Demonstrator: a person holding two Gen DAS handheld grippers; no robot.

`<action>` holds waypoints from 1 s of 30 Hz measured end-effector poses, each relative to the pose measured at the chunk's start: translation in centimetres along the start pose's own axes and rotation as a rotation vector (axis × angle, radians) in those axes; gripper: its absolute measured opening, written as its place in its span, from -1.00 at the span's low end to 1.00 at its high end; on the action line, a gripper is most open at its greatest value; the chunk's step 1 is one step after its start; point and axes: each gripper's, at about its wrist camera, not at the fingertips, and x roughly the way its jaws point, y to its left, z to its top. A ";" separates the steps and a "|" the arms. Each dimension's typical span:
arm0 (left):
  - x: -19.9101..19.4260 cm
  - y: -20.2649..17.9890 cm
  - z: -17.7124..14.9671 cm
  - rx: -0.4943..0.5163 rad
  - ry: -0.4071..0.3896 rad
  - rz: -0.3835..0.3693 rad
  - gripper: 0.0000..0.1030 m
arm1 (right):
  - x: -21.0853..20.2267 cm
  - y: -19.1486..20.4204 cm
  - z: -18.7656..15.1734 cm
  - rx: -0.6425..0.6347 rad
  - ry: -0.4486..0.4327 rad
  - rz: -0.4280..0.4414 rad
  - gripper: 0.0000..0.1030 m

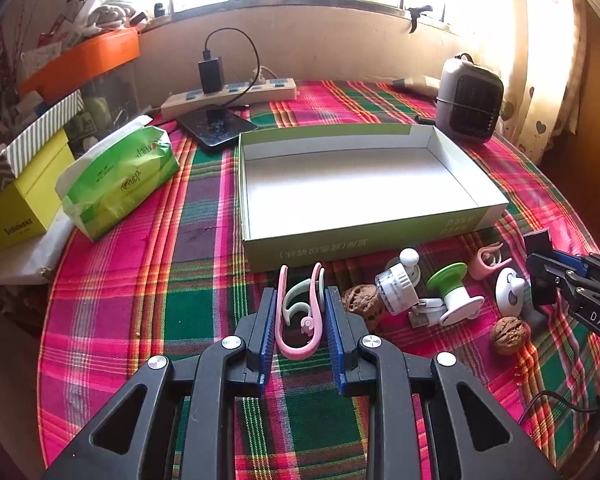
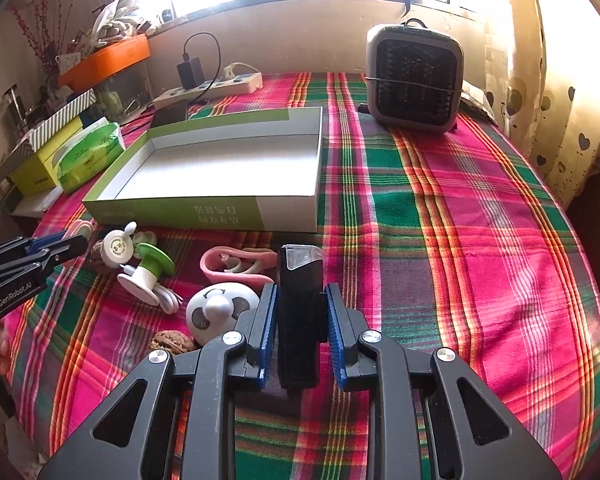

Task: Organize objects
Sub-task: 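Close the left gripper on the pink clip while the right gripper grasps the black device, then lift and carry the pink clip and black device over the white box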

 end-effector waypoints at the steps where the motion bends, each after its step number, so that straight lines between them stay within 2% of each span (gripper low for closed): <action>1: -0.2 0.0 0.2 0.002 -0.005 -0.002 -0.58 | -0.1 0.0 0.1 -0.001 -0.002 0.001 -0.52; 5: -0.7 -0.3 0.8 0.007 -0.020 -0.006 -0.58 | -0.6 0.0 0.7 0.013 -0.005 0.036 -0.52; 16: 0.1 -0.6 3.0 0.006 -0.010 -0.019 -0.58 | -1.0 0.9 3.1 -0.017 -0.020 0.038 -0.52; 30: 2.9 -0.4 6.7 0.004 0.000 -0.017 -0.58 | 1.8 2.0 8.2 -0.048 0.015 0.077 -0.52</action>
